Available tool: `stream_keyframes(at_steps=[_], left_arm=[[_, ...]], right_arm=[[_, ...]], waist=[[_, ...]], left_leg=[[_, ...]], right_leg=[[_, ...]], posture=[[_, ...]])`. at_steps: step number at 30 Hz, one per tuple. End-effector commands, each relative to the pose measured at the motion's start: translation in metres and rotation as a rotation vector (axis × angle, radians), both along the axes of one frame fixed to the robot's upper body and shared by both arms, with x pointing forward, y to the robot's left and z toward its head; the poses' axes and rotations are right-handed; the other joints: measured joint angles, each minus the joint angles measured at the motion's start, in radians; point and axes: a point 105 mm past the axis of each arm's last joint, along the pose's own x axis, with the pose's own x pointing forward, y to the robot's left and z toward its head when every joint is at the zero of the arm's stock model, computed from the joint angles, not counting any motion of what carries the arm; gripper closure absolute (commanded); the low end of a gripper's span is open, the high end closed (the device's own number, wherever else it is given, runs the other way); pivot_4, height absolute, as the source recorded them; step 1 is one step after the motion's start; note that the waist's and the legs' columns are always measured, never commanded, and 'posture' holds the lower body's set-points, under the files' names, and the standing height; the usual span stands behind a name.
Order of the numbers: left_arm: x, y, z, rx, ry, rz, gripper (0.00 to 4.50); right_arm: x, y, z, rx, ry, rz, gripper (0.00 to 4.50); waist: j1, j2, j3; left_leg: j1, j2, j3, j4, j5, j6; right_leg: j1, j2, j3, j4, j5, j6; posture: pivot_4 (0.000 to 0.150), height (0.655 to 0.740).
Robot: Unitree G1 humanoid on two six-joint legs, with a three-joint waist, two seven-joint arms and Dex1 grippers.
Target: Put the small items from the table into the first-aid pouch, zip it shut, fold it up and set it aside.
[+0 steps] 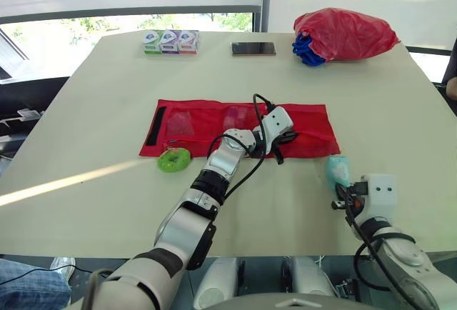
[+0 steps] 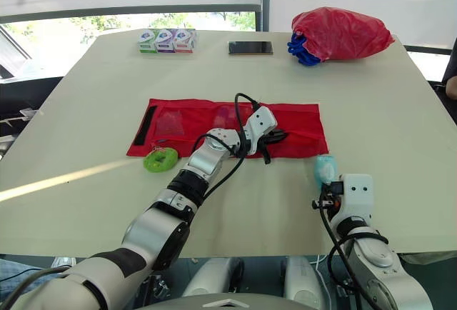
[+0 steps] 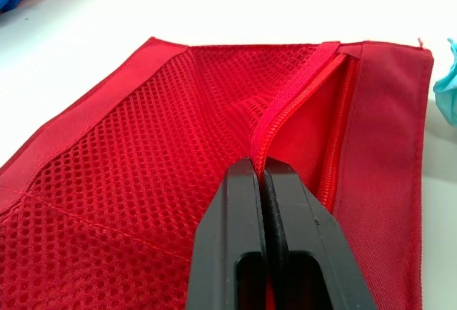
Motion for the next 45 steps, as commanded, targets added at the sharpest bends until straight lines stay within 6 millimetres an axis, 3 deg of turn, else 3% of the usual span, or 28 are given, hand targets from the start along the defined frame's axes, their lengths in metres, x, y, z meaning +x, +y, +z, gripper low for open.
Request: stream_keyframes(at_steps=[1, 6, 12, 23, 34, 39, 45], left_arm=[[-0.005, -0.012, 0.018, -0.034, -0.054, -0.062, 4.5], [-0.011, -0.018, 0.019, -0.036, -0.06, -0.093, 4.5], [-0.023, -0.026, 0.02, -0.058, -0.056, -0.125, 4.5], [-0.054, -0.037, 0.016, -0.056, -0.032, -0.249, 4.5], [-0.056, -0.045, 0.017, -0.057, -0.03, -0.26, 4.5], [-0.048, -0.048, 0.017, -0.068, -0.028, -0.209, 4.5], [-0.03, -0.056, 0.02, -0.101, -0.003, -0.104, 4.5]], right_arm=[[-0.005, 0.014, 0.025, 0.05, -0.061, 0.17, 4.44], [0.001, 0.026, 0.036, 0.098, -0.069, 0.251, 4.44], [0.018, 0.023, 0.019, 0.126, 0.015, 0.162, 4.44], [0.068, 0.026, 0.027, 0.159, -0.06, 0.049, 4.44], [0.114, 0.018, 0.034, 0.142, -0.194, -0.09, 4.44], [0.104, 0.022, 0.03, 0.116, -0.168, -0.017, 2.21], [0.066, 0.022, 0.028, 0.05, -0.085, 0.175, 2.21]], waist=[[-0.002, 0.0, 0.0], [-0.003, 0.0, 0.0], [0.001, 0.0, 0.0], [-0.005, 0.002, 0.0], [-0.006, 0.003, 0.001], [-0.004, 0.003, 0.001], [-0.002, 0.006, 0.001]], left_leg=[[0.0, 0.0, 0.0, 0.0, 0.0, 0.0], [0.0, 0.001, 0.0, 0.0, -0.002, 0.003], [-0.001, 0.0, -0.001, 0.0, 0.0, 0.0], [0.0, 0.0, 0.0, 0.0, 0.0, 0.0], [0.0, 0.0, 0.0, 0.0, 0.0, 0.0], [-0.001, 0.0, 0.0, -0.001, 0.0, 0.0], [-0.002, -0.001, 0.0, 0.0, 0.0, 0.0]], right_leg=[[0.0, 0.0, 0.0, 0.0, 0.0, 0.0], [0.0, 0.001, 0.0, 0.0, 0.0, 0.0], [0.0, 0.0, 0.0, -0.001, 0.0, 0.0], [0.0, 0.0, 0.001, 0.0, 0.0, 0.0], [-0.001, 0.0, 0.001, 0.0, 0.0, 0.0], [-0.003, 0.0, 0.001, 0.0, 0.0, 0.0], [-0.002, 0.0, 0.001, 0.0, 0.0, 0.0]], posture=[[0.15, 0.74], [0.15, 0.74], [0.15, 0.74], [0.15, 0.74], [0.15, 0.74], [0.15, 0.74], [0.15, 0.74]])
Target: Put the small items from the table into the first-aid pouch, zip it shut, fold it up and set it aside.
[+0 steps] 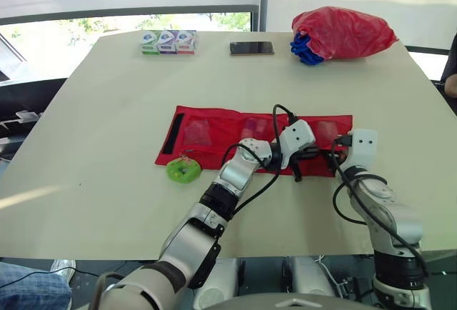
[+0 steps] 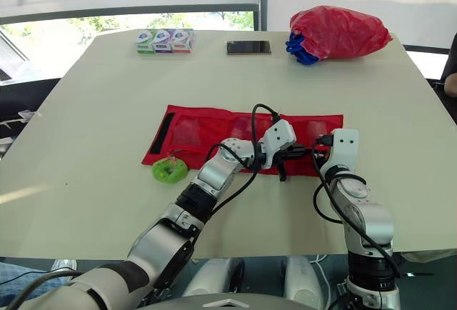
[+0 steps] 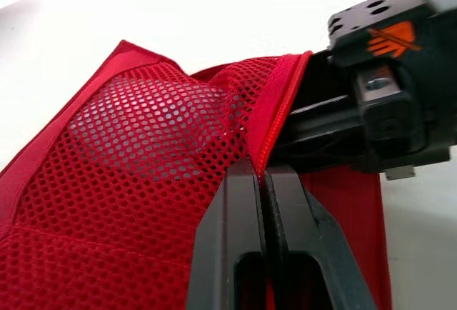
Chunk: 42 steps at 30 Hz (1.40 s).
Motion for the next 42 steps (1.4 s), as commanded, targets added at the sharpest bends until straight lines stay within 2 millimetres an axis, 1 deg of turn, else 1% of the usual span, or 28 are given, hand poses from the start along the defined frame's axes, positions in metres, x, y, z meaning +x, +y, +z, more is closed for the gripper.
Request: stream_keyframes(at_steps=[1, 6, 9, 11, 13, 14, 15, 17, 20, 23, 26, 27, 33, 36, 39, 42], left_arm=[[0.007, -0.011, 0.018, -0.053, -0.031, 0.026, 4.5], [0.004, -0.017, 0.012, -0.053, -0.014, 0.015, 4.5], [0.002, -0.018, 0.011, -0.055, -0.009, 0.009, 4.5], [0.002, -0.018, 0.011, -0.056, -0.006, 0.01, 4.5], [0.002, -0.018, 0.011, -0.061, -0.004, 0.01, 4.5], [0.002, -0.018, 0.011, -0.064, -0.003, 0.01, 4.5], [0.002, -0.018, 0.011, -0.066, -0.003, 0.01, 4.5], [0.002, -0.018, 0.011, -0.068, -0.002, 0.011, 4.5], [0.001, -0.017, 0.01, -0.065, -0.003, 0.005, 4.5], [0.0, -0.016, 0.008, -0.06, -0.005, -0.003, 4.5], [0.0, -0.015, 0.009, -0.059, -0.007, -0.004, 4.5], [0.0, -0.015, 0.009, -0.059, -0.008, -0.004, 4.5], [-0.002, -0.014, 0.008, -0.053, -0.011, -0.019, 4.5], [-0.001, -0.014, 0.008, -0.05, -0.013, -0.019, 4.5], [0.0, -0.012, 0.008, -0.046, -0.015, -0.016, 4.5], [0.0, -0.012, 0.008, -0.045, -0.017, -0.019, 4.5]], right_arm=[[-0.019, 0.014, 0.017, 0.009, -0.026, 0.159, 2.21], [-0.034, 0.017, 0.019, -0.014, -0.024, 0.301, 2.21], [-0.04, 0.022, 0.027, -0.007, -0.066, 0.372, 2.21], [-0.043, 0.016, 0.032, -0.019, -0.09, 0.365, 2.21], [-0.042, -0.004, 0.034, -0.078, -0.108, 0.283, 2.21], [-0.041, -0.011, 0.035, -0.102, -0.116, 0.254, 2.21], [-0.043, -0.014, 0.034, -0.107, -0.104, 0.254, 2.21], [-0.049, -0.007, 0.03, -0.09, -0.076, 0.302, 2.21], [-0.05, -0.001, 0.027, -0.08, -0.061, 0.33, 2.21], [-0.043, -0.005, 0.024, -0.127, -0.067, 0.304, 2.99], [-0.037, -0.009, 0.021, -0.15, -0.068, 0.261, 4.34], [-0.036, -0.008, 0.021, -0.151, -0.068, 0.26, 4.43], [-0.02, -0.007, 0.022, -0.136, -0.082, 0.195, 4.43], [-0.021, -0.001, 0.026, -0.103, -0.093, 0.216, 4.43], [-0.022, -0.004, 0.025, -0.127, -0.092, 0.197, 4.43], [-0.019, -0.008, 0.024, -0.133, -0.102, 0.171, 4.43]], waist=[[-0.004, 0.0, 0.0], [-0.01, 0.0, 0.0], [-0.01, 0.0, 0.0], [-0.009, 0.0, 0.0], [-0.003, 0.0, 0.0], [-0.002, 0.0, 0.0], [0.0, 0.0, 0.0], [0.0, 0.0, 0.0], [-0.003, 0.0, 0.0], [-0.002, 0.0, 0.0], [-0.001, 0.0, 0.0], [-0.001, 0.0, 0.0], [-0.002, 0.0, 0.0], [-0.002, 0.0, 0.0], [0.0, 0.0, 0.0], [-0.002, 0.0, 0.0]], left_leg=[[0.0, 0.0, 0.0, 0.0, 0.0, 0.0], [0.001, 0.0, 0.0, 0.0, -0.002, 0.004], [0.001, 0.0, 0.0, 0.0, -0.002, 0.003], [0.001, 0.0, 0.0, 0.0, -0.002, 0.003], [0.001, 0.0, 0.0, 0.0, -0.002, 0.003], [0.001, 0.0, 0.0, 0.0, -0.002, 0.003], [0.001, 0.0, 0.0, 0.0, -0.002, 0.003], [0.001, 0.0, 0.0, 0.0, -0.001, 0.002], [0.001, 0.0, 0.0, 0.0, 0.0, 0.0], [0.001, 0.001, 0.0, 0.0, 0.0, 0.001], [0.001, 0.0, 0.0, 0.0, 0.0, 0.0], [0.001, 0.0, 0.0, 0.0, 0.0, 0.0], [0.001, 0.0, 0.0, 0.0, 0.0, 0.0], [0.001, 0.0, 0.0, 0.0, 0.0, 0.0], [0.001, 0.0, 0.0, 0.0, 0.0, 0.0], [0.001, 0.0, 0.0, 0.0, 0.0, 0.0]], right_leg=[[0.0, 0.0, 0.0, 0.0, 0.0, 0.0], [0.002, 0.0, 0.0, -0.001, 0.0, 0.001], [0.002, 0.0, 0.0, -0.001, 0.0, 0.001], [0.002, 0.0, 0.0, -0.001, 0.0, 0.001], [0.003, 0.0, 0.0, -0.001, 0.0, 0.001], [0.003, 0.0, 0.0, -0.002, 0.0, 0.001], [0.003, 0.0, 0.0, -0.002, 0.0, 0.001], [0.003, 0.0, 0.0, -0.002, 0.001, 0.002], [0.003, 0.0, 0.0, -0.002, 0.001, 0.002], [0.003, 0.0, 0.0, -0.002, 0.001, 0.002], [0.003, 0.0, 0.0, -0.002, 0.001, 0.002], [0.003, 0.0, 0.0, -0.002, 0.001, 0.002], [0.003, 0.0, 0.0, -0.002, 0.001, 0.002], [0.003, 0.0, 0.0, -0.002, 0.001, 0.002], [0.002, 0.0, 0.0, -0.002, 0.001, 0.002], [0.003, 0.0, 0.0, -0.002, 0.001, 0.002]], posture=[[0.15, 0.74], [0.15, 0.74], [0.15, 0.74], [0.15, 0.74], [0.15, 0.74], [0.15, 0.74], [0.15, 0.74], [0.15, 0.74], [0.15, 0.74], [0.15, 0.74], [0.15, 0.74], [0.15, 0.74], [0.15, 0.74], [0.15, 0.74], [0.15, 0.74], [0.15, 0.74]])
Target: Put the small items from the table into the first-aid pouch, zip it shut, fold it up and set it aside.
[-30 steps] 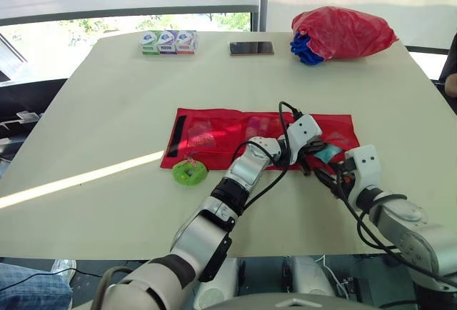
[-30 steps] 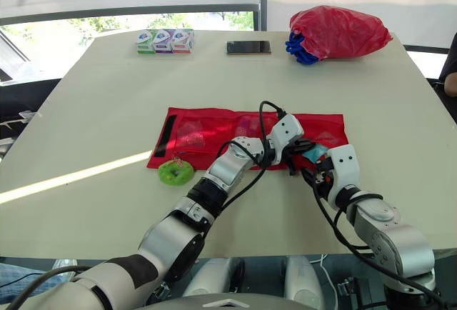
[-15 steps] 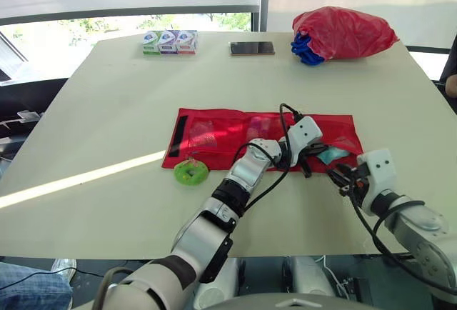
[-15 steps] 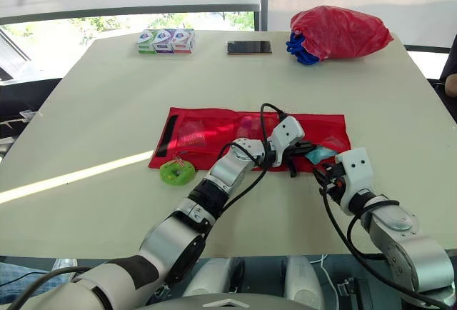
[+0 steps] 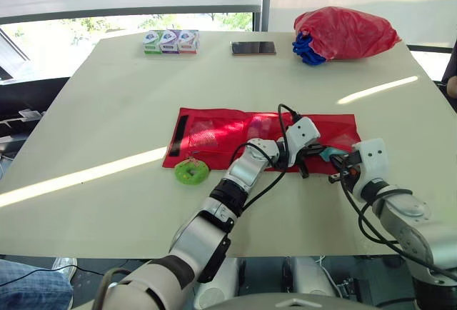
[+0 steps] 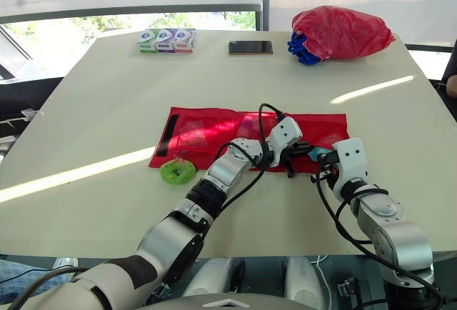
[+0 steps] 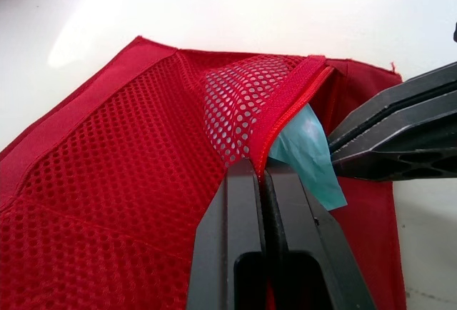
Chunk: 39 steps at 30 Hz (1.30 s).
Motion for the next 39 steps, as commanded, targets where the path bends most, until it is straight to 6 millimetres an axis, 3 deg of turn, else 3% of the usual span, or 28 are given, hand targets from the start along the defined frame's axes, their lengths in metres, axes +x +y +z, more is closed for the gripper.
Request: stream_keyframes(at_steps=[1, 12, 15, 18, 26, 27, 29, 30, 31, 37, 39], left_arm=[[-0.004, -0.006, 0.013, -0.034, -0.043, -0.035, 4.5], [-0.009, -0.008, 0.009, -0.024, -0.039, -0.064, 4.5], [-0.008, -0.008, 0.009, -0.024, -0.039, -0.061, 4.5], [-0.006, -0.007, 0.009, -0.027, -0.028, -0.037, 4.5], [0.002, -0.005, 0.013, -0.045, -0.027, -0.002, 4.5], [0.002, -0.004, 0.015, -0.057, -0.027, -0.005, 4.01], [0.0, 0.0, 0.023, -0.074, -0.031, -0.058, 3.56], [-0.001, 0.004, 0.029, -0.077, -0.054, -0.082, 3.01], [-0.001, 0.01, 0.035, -0.078, -0.069, -0.108, 2.73], [-0.017, 0.072, 0.075, -0.018, -0.144, -0.276, 0.26], [-0.027, 0.094, 0.082, 0.007, -0.147, -0.328, 0.0]], right_arm=[[0.006, -0.003, 0.011, -0.009, -0.065, -0.029, 4.43], [0.049, -0.008, 0.009, -0.002, -0.162, -0.153, 4.43], [0.049, -0.007, 0.011, 0.002, -0.184, -0.157, 4.43], [0.037, -0.003, 0.014, 0.024, -0.191, -0.106, 4.43], [-0.026, 0.006, 0.027, 0.061, -0.198, 0.152, 4.43], [-0.029, 0.001, 0.029, 0.055, -0.212, 0.144, 4.5], [-0.036, -0.009, 0.031, 0.059, -0.216, 0.14, 4.5], [-0.039, -0.012, 0.03, 0.066, -0.202, 0.144, 4.5], [-0.04, -0.016, 0.029, 0.065, -0.195, 0.134, 4.25], [-0.033, -0.052, 0.019, 0.065, -0.148, -0.015, 1.89], [-0.03, -0.058, 0.013, 0.08, -0.122, -0.045, 0.99]], waist=[[0.0, 0.0, 0.0], [-0.002, 0.0, 0.0], [-0.001, 0.0, 0.0], [0.0, 0.001, 0.0], [-0.003, 0.001, 0.001], [-0.004, 0.001, 0.001], [-0.005, 0.001, 0.001], [-0.004, 0.001, 0.001], [-0.004, 0.001, 0.001], [-0.023, 0.001, 0.001], [-0.024, 0.001, 0.001]], left_leg=[[0.0, 0.0, 0.0, 0.0, 0.0, 0.0], [0.0, 0.0, 0.0, 0.0, 0.0, 0.0], [0.0, 0.0, 0.0, 0.0, 0.0, 0.0], [0.0, 0.0, 0.0, 0.0, 0.0, 0.0], [0.0, 0.0, 0.0, 0.0, 0.0, 0.0], [0.001, 0.0, 0.0, 0.0, -0.001, 0.001], [0.001, 0.0, 0.0, 0.0, -0.002, 0.003], [0.001, 0.0, 0.0, 0.0, -0.002, 0.003], [0.001, 0.0, 0.0, 0.0, -0.002, 0.003], [0.001, 0.001, 0.0, -0.001, 0.0, 0.0], [0.001, 0.002, 0.0, -0.001, 0.0, 0.0]], right_leg=[[0.0, 0.0, 0.0, 0.0, 0.0, 0.0], [0.0, 0.0, 0.0, 0.0, 0.0, 0.0], [0.0, 0.0, 0.0, 0.0, 0.0, 0.0], [0.0, 0.0, 0.0, 0.0, 0.0, 0.0], [0.001, 0.0, 0.0, 0.0, 0.0, 0.0], [0.001, 0.0, 0.0, 0.0, 0.0, 0.0], [0.001, 0.0, 0.0, 0.0, 0.0, 0.0], [0.001, 0.0, 0.0, 0.0, 0.0, 0.0], [0.001, 0.0, 0.0, 0.0, 0.0, 0.0], [0.001, 0.001, 0.0, 0.0, 0.0, 0.0], [0.0, 0.0, 0.0, 0.0, 0.0, 0.0]], posture=[[0.15, 0.74], [0.15, 0.74], [0.15, 0.74], [0.15, 0.74], [0.15, 0.74], [0.15, 0.74], [0.15, 0.74], [0.15, 0.74], [0.15, 0.74], [0.15, 0.74], [0.15, 0.74]])
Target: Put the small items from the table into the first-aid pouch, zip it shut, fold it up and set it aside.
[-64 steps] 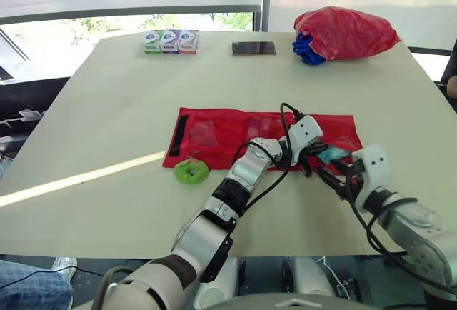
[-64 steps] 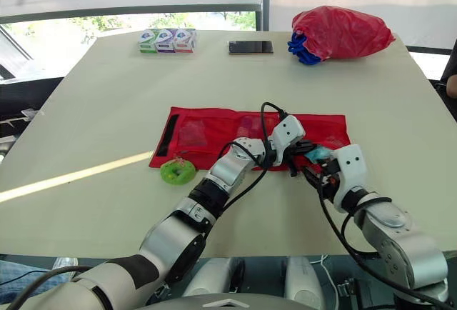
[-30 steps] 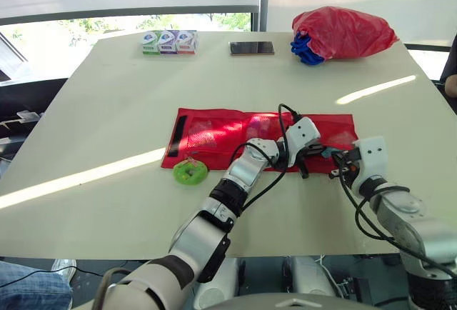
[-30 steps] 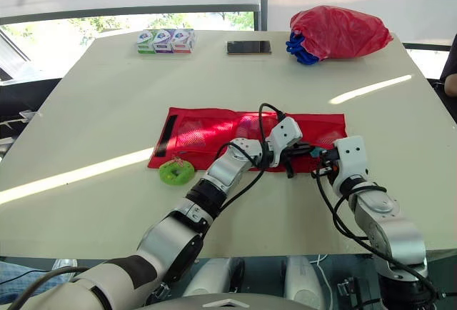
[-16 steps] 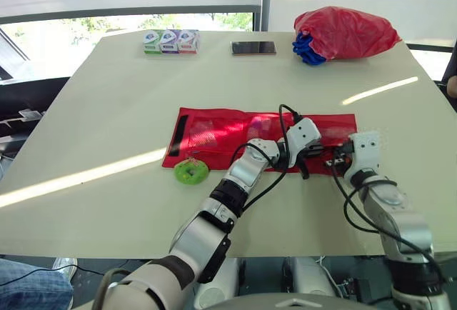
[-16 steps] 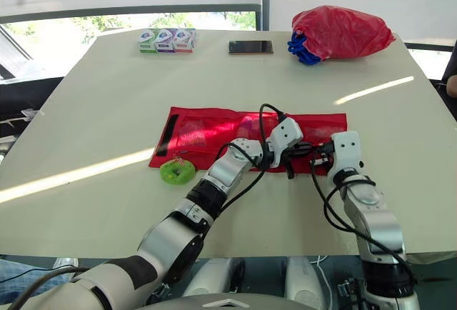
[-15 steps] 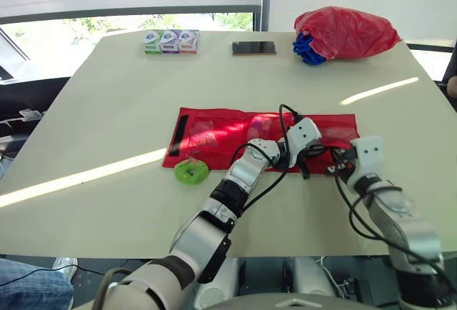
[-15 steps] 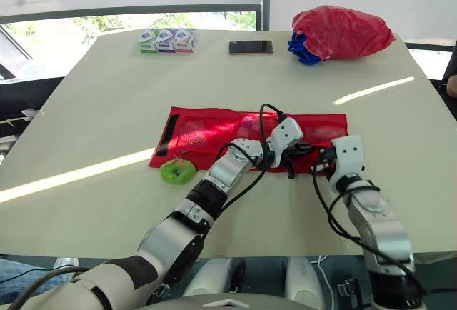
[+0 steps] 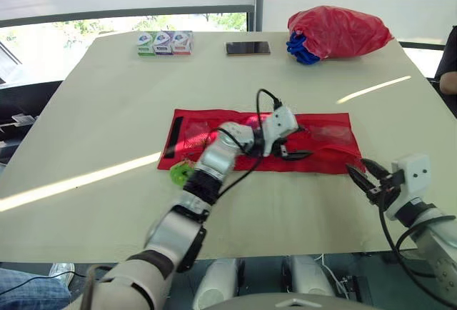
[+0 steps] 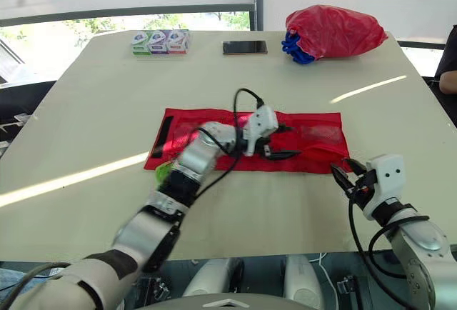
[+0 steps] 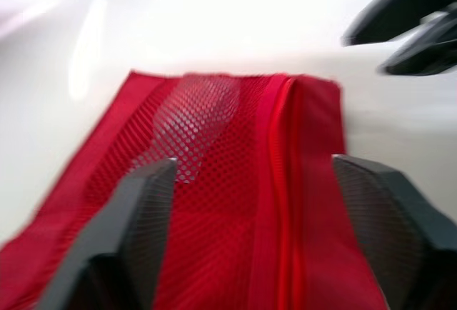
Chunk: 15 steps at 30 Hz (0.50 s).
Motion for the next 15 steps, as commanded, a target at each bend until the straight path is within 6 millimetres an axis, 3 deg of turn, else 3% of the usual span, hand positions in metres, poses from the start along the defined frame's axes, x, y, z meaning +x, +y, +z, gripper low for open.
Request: stream_keyframes(at_steps=[1, 2, 4, 11, 14, 15], left_arm=[[-0.025, 0.029, 0.029, -0.017, -0.025, -0.136, 0.0], [-0.032, 0.044, 0.033, -0.003, -0.013, -0.157, 0.0], [-0.045, 0.073, 0.044, 0.022, 0.01, -0.179, 0.0], [-0.072, 0.124, 0.057, 0.071, 0.057, -0.16, 0.0], [-0.082, 0.135, 0.058, 0.079, 0.066, -0.14, 0.0], [-0.084, 0.137, 0.058, 0.078, 0.069, -0.129, 0.0]], right_arm=[[0.005, -0.013, -0.001, 0.019, 0.011, -0.049, 0.59], [0.008, -0.014, -0.005, 0.038, 0.03, -0.057, 0.05], [0.015, -0.015, -0.014, 0.067, 0.077, -0.053, 0.05], [0.028, -0.012, -0.027, 0.148, 0.151, -0.024, 0.05], [0.033, -0.014, -0.03, 0.134, 0.151, -0.028, 0.79], [0.033, -0.015, -0.031, 0.122, 0.158, -0.03, 1.23]], waist=[[-0.001, 0.001, 0.0], [-0.001, 0.001, 0.0], [-0.005, 0.001, 0.001], [0.002, 0.002, 0.002], [0.003, 0.002, 0.002], [0.002, 0.002, 0.002]], left_leg=[[0.0, 0.0, 0.0, 0.0, 0.0, 0.0], [0.001, 0.0, 0.001, -0.001, 0.0, 0.0], [0.001, 0.0, 0.0, -0.001, 0.0, 0.0], [0.001, 0.001, 0.001, -0.002, 0.0, 0.0], [0.001, 0.001, 0.0, -0.002, 0.0, 0.0], [0.001, 0.001, 0.0, -0.002, 0.0, 0.001]], right_leg=[[0.0, 0.0, 0.0, 0.0, 0.0, 0.0], [0.0, 0.0, 0.001, 0.0, 0.0, 0.0], [0.0, 0.0, 0.001, 0.0, 0.0, 0.0], [0.0, -0.001, 0.001, -0.002, 0.0, -0.001], [0.0, -0.001, 0.001, -0.002, 0.0, -0.001], [0.0, -0.001, 0.001, -0.002, 0.0, -0.001]], posture=[[0.15, 0.74], [0.15, 0.74], [0.15, 0.74], [0.15, 0.74], [0.15, 0.74], [0.15, 0.74]])
